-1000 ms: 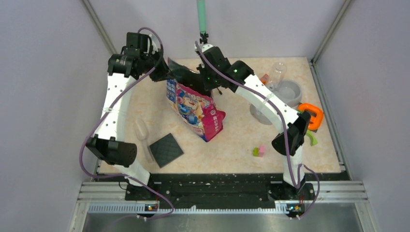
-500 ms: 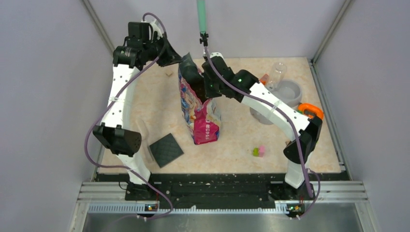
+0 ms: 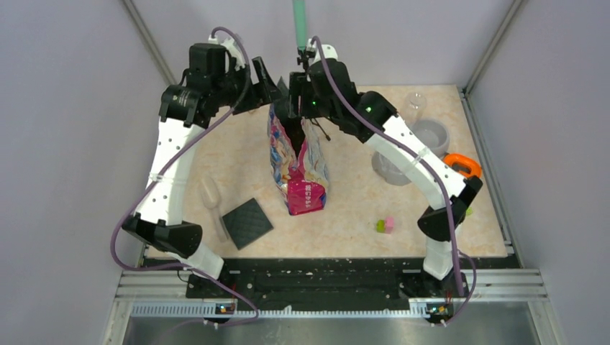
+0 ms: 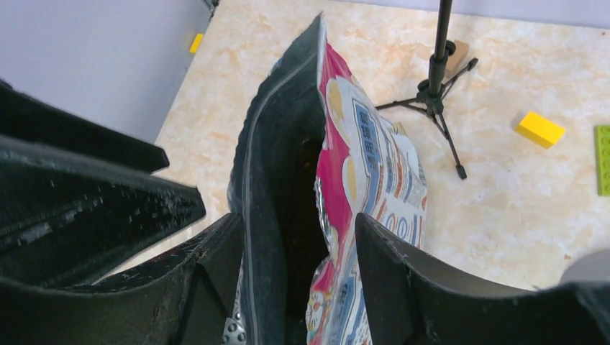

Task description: Serve the pet food

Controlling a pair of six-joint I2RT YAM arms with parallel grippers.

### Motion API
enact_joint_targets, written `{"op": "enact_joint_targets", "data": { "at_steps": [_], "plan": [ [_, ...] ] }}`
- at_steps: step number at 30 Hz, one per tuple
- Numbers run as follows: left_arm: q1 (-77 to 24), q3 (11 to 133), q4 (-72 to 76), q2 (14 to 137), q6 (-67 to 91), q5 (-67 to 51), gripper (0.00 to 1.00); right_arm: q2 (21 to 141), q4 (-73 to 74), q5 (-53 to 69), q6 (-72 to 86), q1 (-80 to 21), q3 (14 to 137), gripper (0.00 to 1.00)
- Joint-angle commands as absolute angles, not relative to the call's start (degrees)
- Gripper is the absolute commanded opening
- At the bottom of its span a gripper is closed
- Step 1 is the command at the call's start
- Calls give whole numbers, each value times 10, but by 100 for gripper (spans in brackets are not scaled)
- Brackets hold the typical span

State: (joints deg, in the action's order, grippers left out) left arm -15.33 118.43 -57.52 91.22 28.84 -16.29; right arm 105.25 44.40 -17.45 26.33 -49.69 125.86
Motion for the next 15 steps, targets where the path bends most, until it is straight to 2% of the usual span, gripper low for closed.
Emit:
{"op": "enact_joint_targets", "data": {
  "at_steps": [1, 6, 10, 13, 15],
  "plan": [
    [-170, 1166, -587, 907, 287, -114, 84, 1101, 466, -178, 232, -485, 1324, 60],
    [-184, 1071, -525, 896, 319, -131, 81, 1126, 476, -171, 226, -484, 1329, 60],
    [-192, 1060, -517, 912, 328, -138, 77, 1131, 475, -176, 226, -483, 1316, 54],
    [-201, 1070, -529, 926, 322, -130, 70, 1129, 473, -176, 223, -482, 1314, 37],
    [-206, 1096, -566, 941, 305, -114, 60, 1124, 470, -179, 224, -481, 1312, 15]
  ]
}}
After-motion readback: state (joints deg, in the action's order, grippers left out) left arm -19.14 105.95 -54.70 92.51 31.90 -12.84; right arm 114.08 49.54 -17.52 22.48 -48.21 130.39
